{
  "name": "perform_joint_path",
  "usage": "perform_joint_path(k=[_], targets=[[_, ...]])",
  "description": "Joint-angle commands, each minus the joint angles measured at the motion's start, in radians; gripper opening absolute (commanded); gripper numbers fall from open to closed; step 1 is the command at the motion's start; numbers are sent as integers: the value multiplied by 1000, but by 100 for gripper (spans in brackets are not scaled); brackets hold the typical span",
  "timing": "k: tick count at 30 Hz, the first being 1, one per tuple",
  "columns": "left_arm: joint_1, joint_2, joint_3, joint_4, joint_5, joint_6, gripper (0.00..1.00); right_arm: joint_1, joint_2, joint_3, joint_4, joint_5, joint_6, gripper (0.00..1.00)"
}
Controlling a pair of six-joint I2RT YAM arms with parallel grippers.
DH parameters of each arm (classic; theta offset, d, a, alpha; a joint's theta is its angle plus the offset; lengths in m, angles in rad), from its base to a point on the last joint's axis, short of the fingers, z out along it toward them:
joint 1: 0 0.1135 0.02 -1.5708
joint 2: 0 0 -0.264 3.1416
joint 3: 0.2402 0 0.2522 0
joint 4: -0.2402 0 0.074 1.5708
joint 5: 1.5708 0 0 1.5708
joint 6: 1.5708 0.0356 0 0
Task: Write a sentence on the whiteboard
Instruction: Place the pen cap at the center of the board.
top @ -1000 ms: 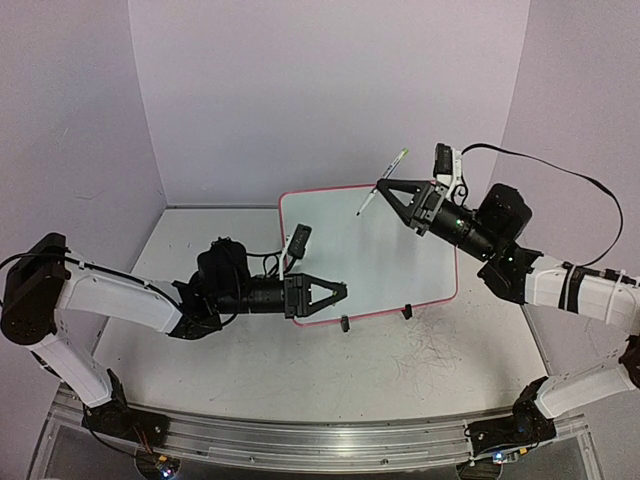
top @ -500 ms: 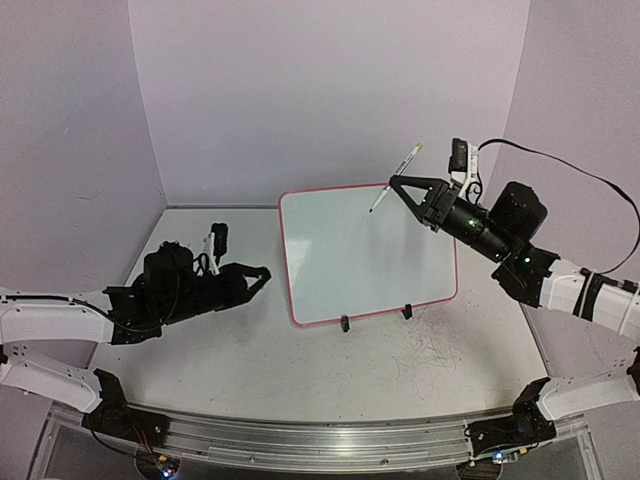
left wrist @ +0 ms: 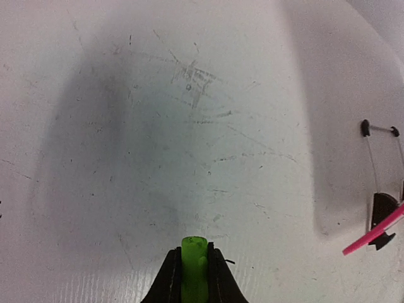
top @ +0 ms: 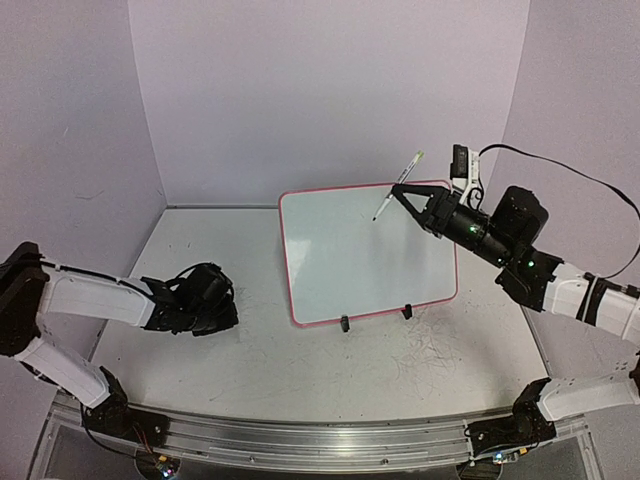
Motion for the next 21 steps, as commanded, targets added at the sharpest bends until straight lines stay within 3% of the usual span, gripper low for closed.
perform_joint_path(k=[1, 7, 21], targets=[[3, 130, 94, -20, -53, 14, 0, -3, -61, -26, 20, 1, 6, 0], [3, 241, 124, 7, -83, 5, 1, -4, -119, -54, -28, 24, -3, 0], [2, 259, 104, 14, -66, 18, 26, -4, -90, -57, -31, 11, 2, 0]])
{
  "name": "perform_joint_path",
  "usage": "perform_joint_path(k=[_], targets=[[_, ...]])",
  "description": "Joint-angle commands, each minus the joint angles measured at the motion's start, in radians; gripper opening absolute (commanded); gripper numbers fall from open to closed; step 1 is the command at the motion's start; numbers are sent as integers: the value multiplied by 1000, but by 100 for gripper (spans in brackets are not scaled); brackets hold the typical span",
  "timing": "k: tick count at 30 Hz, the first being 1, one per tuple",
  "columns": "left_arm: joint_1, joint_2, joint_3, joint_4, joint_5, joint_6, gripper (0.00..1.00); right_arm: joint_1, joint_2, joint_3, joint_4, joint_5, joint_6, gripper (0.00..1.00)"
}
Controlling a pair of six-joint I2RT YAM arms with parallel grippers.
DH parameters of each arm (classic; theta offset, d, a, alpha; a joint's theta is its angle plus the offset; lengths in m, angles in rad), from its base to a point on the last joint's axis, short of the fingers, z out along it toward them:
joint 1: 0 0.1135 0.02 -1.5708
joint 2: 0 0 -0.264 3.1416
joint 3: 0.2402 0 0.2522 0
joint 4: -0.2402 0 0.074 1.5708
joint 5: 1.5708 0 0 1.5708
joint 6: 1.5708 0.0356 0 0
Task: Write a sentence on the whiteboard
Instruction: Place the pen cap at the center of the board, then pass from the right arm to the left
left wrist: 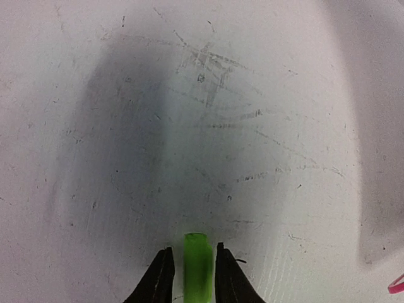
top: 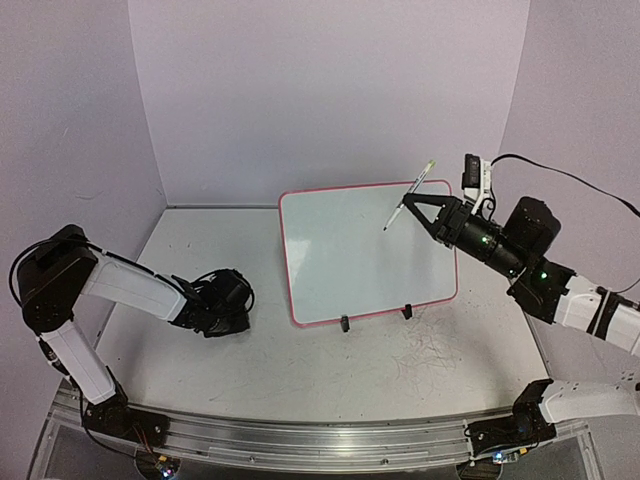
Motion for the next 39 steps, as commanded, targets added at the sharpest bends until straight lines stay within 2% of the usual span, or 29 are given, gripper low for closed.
perform_joint_path(k=[1, 7, 11, 17, 21, 25, 27, 30, 34, 37, 39], targets=[[4, -11, 1, -7, -11, 7, 27, -4, 25, 18, 24, -11, -5, 0], [4, -76, -6, -15, -17, 31, 29, -3, 34, 14, 25, -23, -7, 0], [5, -173, -7, -42, -29, 34, 35, -4, 40, -4, 26, -23, -3, 0], [4, -380, 3, -64, 0, 62, 57, -4, 67, -5, 28, -53, 6, 0], [4, -530, 22, -46, 27, 68, 68, -2, 92, -14, 44, -69, 16, 0], [3, -641, 11, 138, 166, 133, 76, 5, 143, -21, 102, -99, 49, 0], [1, -637, 24, 254, 297, 163, 79, 14, 170, -18, 122, -111, 60, 0], [-33, -549, 110, 290, 431, 179, 77, 39, 205, -10, 137, -118, 67, 0], [-173, -411, 238, 345, 475, 275, 77, 74, 245, 3, 163, -120, 83, 0], [-197, -335, 301, 392, 550, 290, 77, 100, 270, 10, 188, -125, 103, 0], [-197, -308, 328, 401, 552, 290, 77, 114, 282, 10, 207, -133, 116, 0]])
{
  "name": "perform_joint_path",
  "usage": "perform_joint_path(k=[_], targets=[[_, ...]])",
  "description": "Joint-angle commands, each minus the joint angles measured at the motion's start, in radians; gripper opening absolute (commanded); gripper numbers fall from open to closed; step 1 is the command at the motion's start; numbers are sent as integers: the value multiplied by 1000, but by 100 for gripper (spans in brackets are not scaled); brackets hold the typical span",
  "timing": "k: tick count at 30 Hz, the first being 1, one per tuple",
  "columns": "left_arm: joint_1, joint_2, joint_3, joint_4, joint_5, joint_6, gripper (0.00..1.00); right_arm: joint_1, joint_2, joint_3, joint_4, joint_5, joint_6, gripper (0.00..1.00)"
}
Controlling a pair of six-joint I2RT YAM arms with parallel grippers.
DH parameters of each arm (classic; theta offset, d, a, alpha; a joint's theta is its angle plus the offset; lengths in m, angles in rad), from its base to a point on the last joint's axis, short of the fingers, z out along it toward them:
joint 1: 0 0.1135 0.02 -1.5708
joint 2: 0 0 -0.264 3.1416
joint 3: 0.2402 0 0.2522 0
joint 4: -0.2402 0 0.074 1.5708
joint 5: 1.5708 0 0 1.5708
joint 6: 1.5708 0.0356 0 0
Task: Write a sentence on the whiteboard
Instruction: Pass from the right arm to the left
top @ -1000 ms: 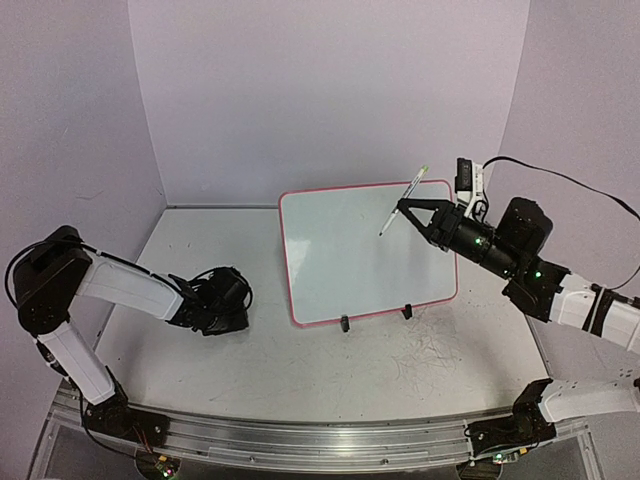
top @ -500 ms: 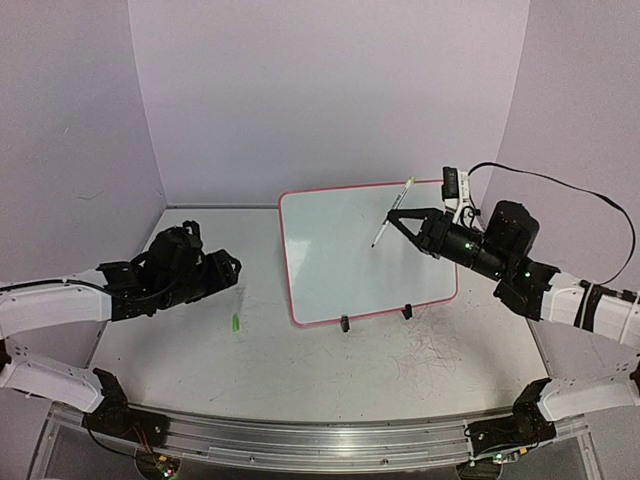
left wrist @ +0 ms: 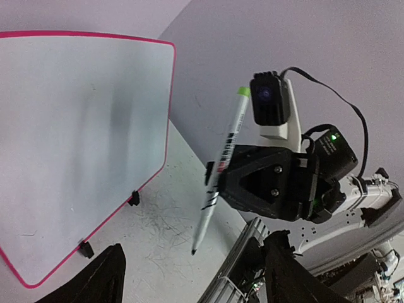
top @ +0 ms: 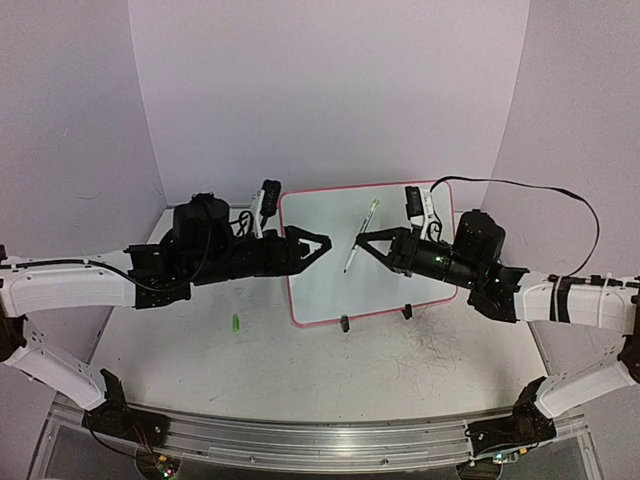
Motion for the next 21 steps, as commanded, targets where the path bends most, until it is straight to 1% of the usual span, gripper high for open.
perform_joint_path(k=[1, 4, 8, 15, 17, 21], targets=[[0, 57, 99, 103, 99, 59, 77, 31, 24, 23, 108, -31, 35, 0], [-1, 107, 131, 106, 160, 64, 76, 40, 30, 19, 120, -33, 46, 0], [-1, 159, 152, 118, 254, 57, 70, 41, 24, 19, 126, -33, 54, 0], [-1, 179, 150, 125, 302, 61, 58, 43, 21, 30, 130, -42, 57, 0], [-1, 182, 149, 126, 310, 63, 51, 44, 24, 37, 133, -48, 61, 0], [-1, 185, 144, 126, 307, 70, 41, 44, 21, 39, 138, -56, 68, 0]])
